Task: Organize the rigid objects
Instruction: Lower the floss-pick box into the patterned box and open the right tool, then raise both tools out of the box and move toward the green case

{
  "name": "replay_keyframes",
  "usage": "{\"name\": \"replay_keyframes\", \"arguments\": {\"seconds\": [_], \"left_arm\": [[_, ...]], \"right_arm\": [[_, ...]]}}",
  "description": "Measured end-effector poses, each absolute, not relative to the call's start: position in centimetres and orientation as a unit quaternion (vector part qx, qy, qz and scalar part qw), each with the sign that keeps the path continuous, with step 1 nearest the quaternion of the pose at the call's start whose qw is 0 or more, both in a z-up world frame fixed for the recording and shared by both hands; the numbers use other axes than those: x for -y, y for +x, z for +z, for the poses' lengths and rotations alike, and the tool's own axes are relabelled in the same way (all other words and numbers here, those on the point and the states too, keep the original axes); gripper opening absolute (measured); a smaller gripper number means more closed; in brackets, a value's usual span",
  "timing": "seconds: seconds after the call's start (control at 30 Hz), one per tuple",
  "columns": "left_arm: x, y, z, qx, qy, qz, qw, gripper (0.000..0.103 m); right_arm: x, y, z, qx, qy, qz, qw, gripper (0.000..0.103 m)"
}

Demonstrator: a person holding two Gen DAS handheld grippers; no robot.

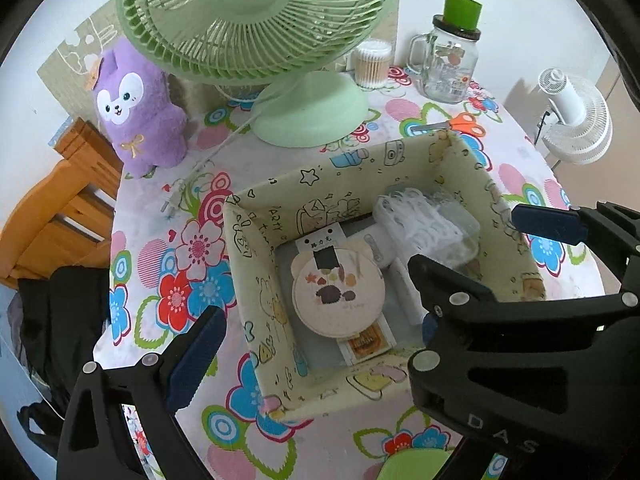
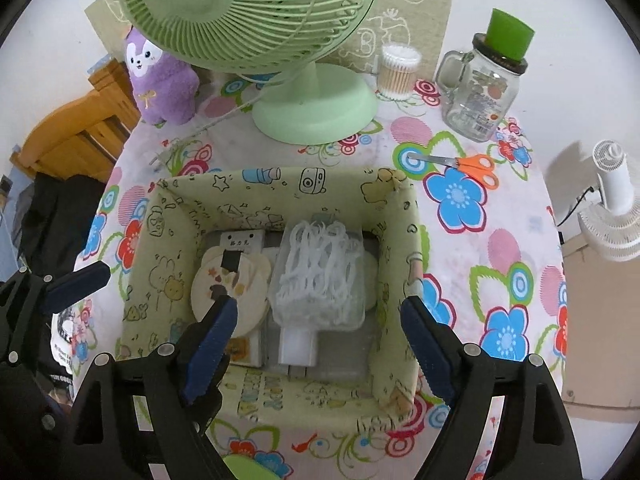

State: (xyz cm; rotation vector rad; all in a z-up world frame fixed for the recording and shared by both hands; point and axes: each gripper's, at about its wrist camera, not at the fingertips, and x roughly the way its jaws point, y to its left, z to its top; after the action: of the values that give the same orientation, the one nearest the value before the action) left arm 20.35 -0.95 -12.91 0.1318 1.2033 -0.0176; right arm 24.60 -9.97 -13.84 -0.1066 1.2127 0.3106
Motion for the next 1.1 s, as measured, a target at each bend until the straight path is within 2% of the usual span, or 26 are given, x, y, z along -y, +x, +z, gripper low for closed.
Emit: {"name": "replay_keyframes", "arguments": {"seconds": [1.1], "left_arm": [[2.8, 12.5, -8.8, -0.526, 0.062, -0.032, 0.848, 0.099]], "right_arm": [[12.3, 15.6, -8.6, -0.518, -0.039, 0.137, 0.843, 0.086]]}}
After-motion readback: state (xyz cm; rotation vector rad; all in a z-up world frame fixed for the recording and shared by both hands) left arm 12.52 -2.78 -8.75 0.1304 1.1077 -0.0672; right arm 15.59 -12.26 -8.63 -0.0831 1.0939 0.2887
